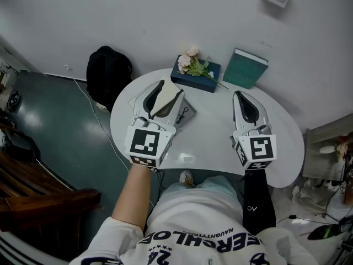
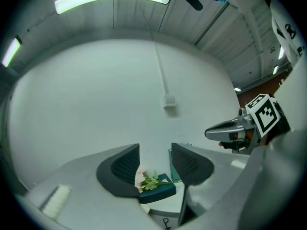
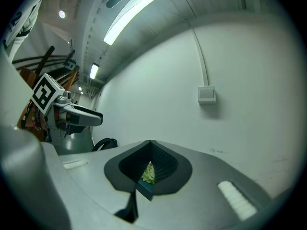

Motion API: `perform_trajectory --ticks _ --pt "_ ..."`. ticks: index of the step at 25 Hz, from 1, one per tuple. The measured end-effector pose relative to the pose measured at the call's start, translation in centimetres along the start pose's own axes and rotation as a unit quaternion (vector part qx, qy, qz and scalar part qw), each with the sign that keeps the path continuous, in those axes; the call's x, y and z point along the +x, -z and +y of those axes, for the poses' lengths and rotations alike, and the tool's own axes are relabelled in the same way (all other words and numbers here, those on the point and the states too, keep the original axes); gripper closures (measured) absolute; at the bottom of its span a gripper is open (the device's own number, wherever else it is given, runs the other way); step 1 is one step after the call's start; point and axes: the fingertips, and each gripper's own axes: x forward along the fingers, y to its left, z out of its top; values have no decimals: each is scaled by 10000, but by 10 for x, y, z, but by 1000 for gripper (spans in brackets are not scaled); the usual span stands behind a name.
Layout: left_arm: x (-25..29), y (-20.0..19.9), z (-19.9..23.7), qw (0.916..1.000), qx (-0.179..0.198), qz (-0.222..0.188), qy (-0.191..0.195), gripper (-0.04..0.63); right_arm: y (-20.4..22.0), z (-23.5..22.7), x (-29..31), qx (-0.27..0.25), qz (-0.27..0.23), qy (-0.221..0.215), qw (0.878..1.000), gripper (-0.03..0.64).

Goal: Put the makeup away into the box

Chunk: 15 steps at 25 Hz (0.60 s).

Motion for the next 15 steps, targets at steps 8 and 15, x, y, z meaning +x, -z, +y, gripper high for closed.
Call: perform_trajectory --ticks 8,15 --pt "14 -7 -24 9998 131 -75 156 377 4 -5 -1 -141 86 -134 9998 586" --pt "50 -16 -68 9987 297 -137 386 383 16 -58 -18 -171 132 92 9997 586"
